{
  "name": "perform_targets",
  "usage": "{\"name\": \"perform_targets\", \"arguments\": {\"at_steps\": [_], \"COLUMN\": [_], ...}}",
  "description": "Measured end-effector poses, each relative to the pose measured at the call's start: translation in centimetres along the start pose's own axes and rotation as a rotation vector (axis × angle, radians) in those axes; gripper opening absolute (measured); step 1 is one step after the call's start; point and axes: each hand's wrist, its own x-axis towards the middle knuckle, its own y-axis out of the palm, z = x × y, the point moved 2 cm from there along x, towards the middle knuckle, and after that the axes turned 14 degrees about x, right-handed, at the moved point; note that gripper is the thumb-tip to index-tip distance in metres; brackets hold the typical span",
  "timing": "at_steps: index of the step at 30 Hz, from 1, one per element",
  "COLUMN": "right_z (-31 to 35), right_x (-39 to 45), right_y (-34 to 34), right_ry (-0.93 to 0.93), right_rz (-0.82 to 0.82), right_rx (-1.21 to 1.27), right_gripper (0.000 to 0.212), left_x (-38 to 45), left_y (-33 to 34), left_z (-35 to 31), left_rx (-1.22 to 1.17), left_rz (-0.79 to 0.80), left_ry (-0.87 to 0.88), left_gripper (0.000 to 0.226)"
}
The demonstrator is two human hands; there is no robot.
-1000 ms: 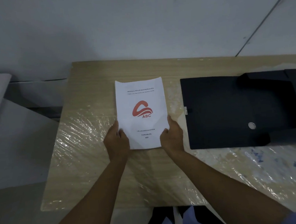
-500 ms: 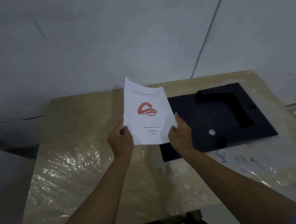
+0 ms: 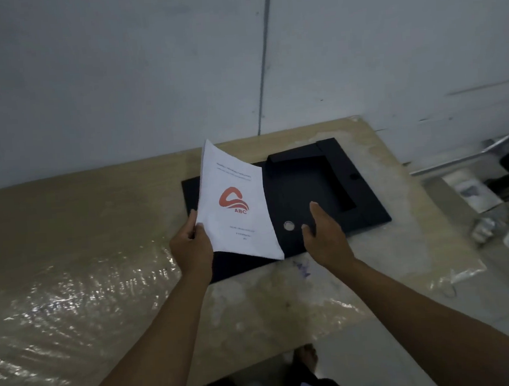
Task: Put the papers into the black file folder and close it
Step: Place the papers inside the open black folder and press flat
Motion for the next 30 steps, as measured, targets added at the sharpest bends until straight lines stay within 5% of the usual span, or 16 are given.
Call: {"name": "perform_targets", "arguments": {"at_steps": [8,14,20,30], "right_z": [-8.8,-12.9,-14.4,-16.3], "right_x": [3.2,5.6,6.7,6.7], "right_y": [-6.7,-9.3,-10.3,-10.2], "right_ry": [-0.044,-0.083,-0.127,-0.211], "right_rz": [0.187,0.223,0.221,0.172], "right_rx": [-0.47,-0.594,-0.6,-0.606], "right_gripper": [0.113,0.142,0.134,0.123], "left_x": [-1.6,-2.9,-3.2,-2.6], "left_y": [5.4,7.7,8.7,8.9], "left_z": [0.8,2.7,3.1,4.0], "left_rx": [-0.049,0.221,0.555,0.599], "left_rz": [-0.054,-0.06,-0.119,-0.176], "left_ry": [-0.077,-0.078,0.115,0.098], "left_gripper": [0.038,0.04,0.041,0.04]}}
